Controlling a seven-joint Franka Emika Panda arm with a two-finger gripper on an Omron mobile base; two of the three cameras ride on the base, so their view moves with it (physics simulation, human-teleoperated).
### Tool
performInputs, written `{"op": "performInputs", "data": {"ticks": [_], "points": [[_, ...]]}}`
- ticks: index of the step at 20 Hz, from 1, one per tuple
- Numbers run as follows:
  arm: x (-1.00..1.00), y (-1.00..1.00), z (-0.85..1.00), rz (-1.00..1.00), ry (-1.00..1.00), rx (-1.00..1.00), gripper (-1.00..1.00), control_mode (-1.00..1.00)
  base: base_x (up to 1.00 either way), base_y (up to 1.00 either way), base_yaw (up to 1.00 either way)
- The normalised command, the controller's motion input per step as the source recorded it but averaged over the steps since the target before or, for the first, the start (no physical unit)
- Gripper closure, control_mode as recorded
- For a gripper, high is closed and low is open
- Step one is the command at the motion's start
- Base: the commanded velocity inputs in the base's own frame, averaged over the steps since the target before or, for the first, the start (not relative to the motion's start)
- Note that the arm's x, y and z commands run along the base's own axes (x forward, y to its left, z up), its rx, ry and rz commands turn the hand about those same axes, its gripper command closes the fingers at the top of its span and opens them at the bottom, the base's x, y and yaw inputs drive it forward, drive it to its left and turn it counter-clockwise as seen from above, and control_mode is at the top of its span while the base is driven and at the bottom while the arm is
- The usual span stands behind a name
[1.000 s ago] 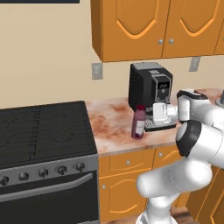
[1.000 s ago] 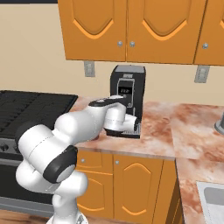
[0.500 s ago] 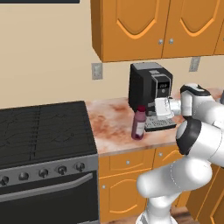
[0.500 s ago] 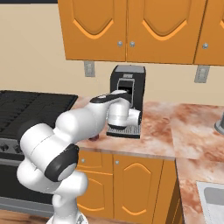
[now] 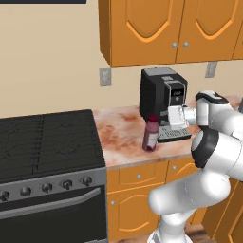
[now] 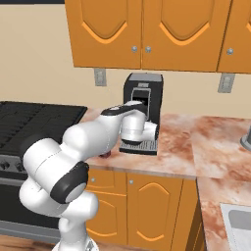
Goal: There is a wine glass and glass cup on the dining counter. Place the wine bottle next to the wine glass and the juice bottle next to the glass cup.
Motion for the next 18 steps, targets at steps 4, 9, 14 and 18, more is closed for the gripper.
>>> {"op": "performInputs", "data": {"ticks": [4, 9, 14, 18], "points": [[0.0, 0.02, 0.0, 0.0, 0.0, 0.0, -1.0, -1.0, 0.0, 0.0, 0.0], [0.0, 0.02, 0.0, 0.0, 0.0, 0.0, -1.0, -1.0, 0.0, 0.0, 0.0], [0.0, 0.07, 0.0, 0.0, 0.0, -0.01, -1.0, -1.0, 0.0, 0.0, 0.0], [0.0, 0.22, 0.0, 0.0, 0.0, -0.02, -1.0, -1.0, 0.0, 0.0, 0.0]]}}
